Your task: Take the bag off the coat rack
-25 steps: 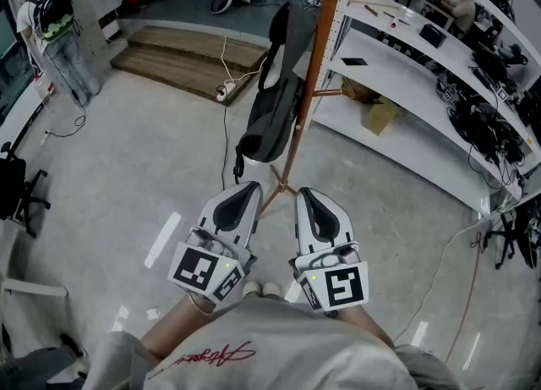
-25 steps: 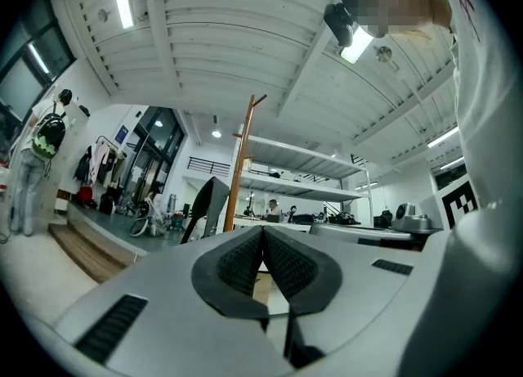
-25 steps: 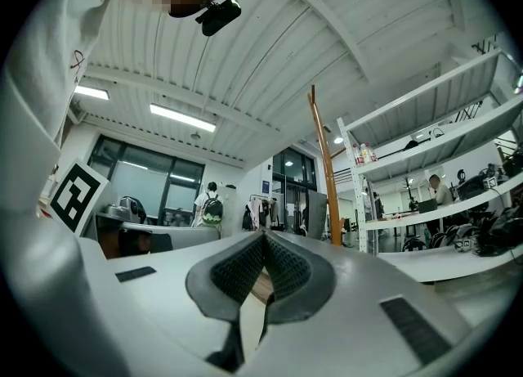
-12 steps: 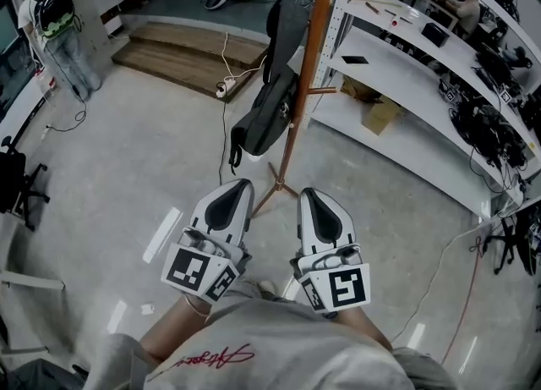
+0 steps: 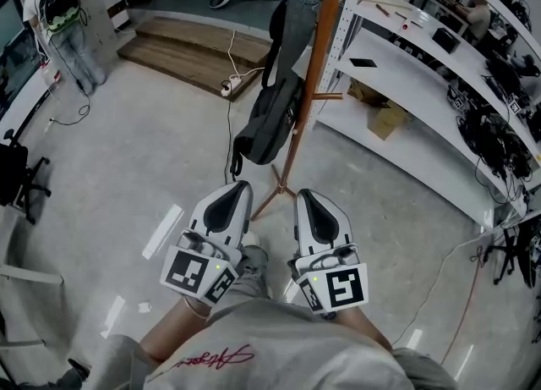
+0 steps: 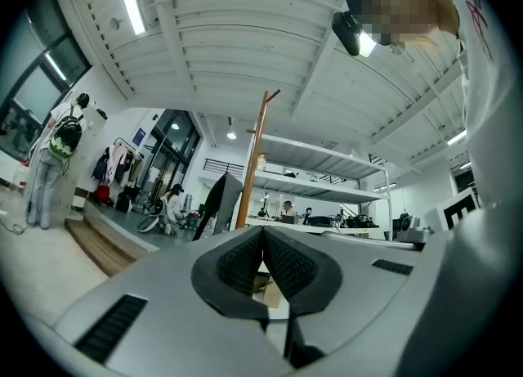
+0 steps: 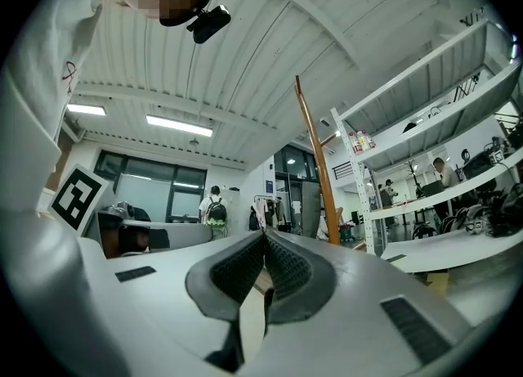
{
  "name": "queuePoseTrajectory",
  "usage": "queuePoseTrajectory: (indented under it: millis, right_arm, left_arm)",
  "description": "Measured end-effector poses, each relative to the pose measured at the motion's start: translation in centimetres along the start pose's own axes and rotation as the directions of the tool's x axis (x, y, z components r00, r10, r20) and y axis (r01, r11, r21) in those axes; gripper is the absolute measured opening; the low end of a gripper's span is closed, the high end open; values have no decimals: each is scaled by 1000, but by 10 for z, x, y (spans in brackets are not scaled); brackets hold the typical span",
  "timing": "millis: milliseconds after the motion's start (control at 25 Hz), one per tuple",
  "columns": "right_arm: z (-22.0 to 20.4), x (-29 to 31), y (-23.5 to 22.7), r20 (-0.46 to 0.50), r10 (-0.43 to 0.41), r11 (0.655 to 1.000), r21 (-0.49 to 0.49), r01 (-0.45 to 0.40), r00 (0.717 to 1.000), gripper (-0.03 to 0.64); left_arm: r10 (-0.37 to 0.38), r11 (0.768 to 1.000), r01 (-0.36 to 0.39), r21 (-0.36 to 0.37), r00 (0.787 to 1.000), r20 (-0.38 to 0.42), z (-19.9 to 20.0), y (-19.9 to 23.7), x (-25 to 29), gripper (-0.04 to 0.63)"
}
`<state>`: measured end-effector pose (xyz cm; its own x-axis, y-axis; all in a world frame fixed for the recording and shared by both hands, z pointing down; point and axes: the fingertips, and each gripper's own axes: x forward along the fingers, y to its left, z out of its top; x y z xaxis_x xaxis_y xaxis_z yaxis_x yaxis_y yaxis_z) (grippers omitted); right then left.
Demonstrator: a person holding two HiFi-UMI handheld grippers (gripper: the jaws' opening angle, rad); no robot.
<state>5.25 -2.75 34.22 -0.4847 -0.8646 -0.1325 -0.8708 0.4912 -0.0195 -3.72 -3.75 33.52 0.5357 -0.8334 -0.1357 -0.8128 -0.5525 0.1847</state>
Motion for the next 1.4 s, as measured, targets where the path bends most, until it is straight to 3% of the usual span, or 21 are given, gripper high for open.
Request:
queuePoseTrajectory:
  millis: [160, 920, 1280, 1400]
  right_arm:
    - [1, 21, -8, 3, 0, 998, -70, 0, 1000, 17]
    - [4, 192, -94, 50, -112, 986, -115, 118, 992, 17]
    - [10, 217, -125, 63, -173, 975, -133, 180, 983, 17]
    - [13, 221, -131, 66, -170, 975, -135, 178, 983, 17]
  left_arm:
    - [-17, 1000, 17, 1, 1000, 4, 1, 10, 24, 17]
    - [-125, 992, 125, 14, 992, 7, 19, 122, 181, 17]
    - [-180, 984, 180, 18, 984, -9, 16, 130, 226, 17]
    - [-238, 971, 238, 2, 971, 4, 20, 121, 236, 18]
